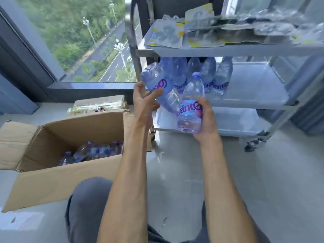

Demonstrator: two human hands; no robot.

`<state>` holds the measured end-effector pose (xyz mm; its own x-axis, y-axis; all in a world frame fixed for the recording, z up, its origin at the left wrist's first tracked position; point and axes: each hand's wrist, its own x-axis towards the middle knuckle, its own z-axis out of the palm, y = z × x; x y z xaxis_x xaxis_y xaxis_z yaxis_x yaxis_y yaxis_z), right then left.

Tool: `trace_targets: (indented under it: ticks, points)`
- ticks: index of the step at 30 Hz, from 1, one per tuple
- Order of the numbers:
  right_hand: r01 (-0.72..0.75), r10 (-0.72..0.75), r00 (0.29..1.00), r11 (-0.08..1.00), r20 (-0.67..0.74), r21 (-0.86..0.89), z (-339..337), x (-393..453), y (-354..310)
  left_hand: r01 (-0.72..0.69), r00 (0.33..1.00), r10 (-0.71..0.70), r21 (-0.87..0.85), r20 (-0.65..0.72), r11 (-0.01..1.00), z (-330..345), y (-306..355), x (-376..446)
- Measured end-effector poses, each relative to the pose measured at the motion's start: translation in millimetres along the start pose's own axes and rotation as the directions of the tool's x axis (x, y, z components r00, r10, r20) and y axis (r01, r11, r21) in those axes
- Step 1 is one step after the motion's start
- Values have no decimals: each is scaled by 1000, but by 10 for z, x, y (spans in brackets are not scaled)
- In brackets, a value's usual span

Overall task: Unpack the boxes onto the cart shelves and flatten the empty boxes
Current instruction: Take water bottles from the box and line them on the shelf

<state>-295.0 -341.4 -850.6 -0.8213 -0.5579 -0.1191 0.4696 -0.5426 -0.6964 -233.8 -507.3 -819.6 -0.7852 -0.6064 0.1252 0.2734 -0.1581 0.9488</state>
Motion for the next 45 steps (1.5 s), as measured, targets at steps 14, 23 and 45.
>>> trace_targets:
  ticks: [14, 23, 45]
  points:
    - [293, -225, 935, 927, -275, 237, -1346, -473, -567, 320, 925, -311, -10, 217, 947, 1529, -1075, -187]
    - [332, -293, 931, 927, -216, 173, -1378, -324, -932, 491, 700, -527, 211, 481, 845, 1524, -897, 36]
    - [242, -204, 925, 967, -321, 83, -1169, -846, -1223, 608, 733, -467, -168, 495, 776, 1610, -899, -461]
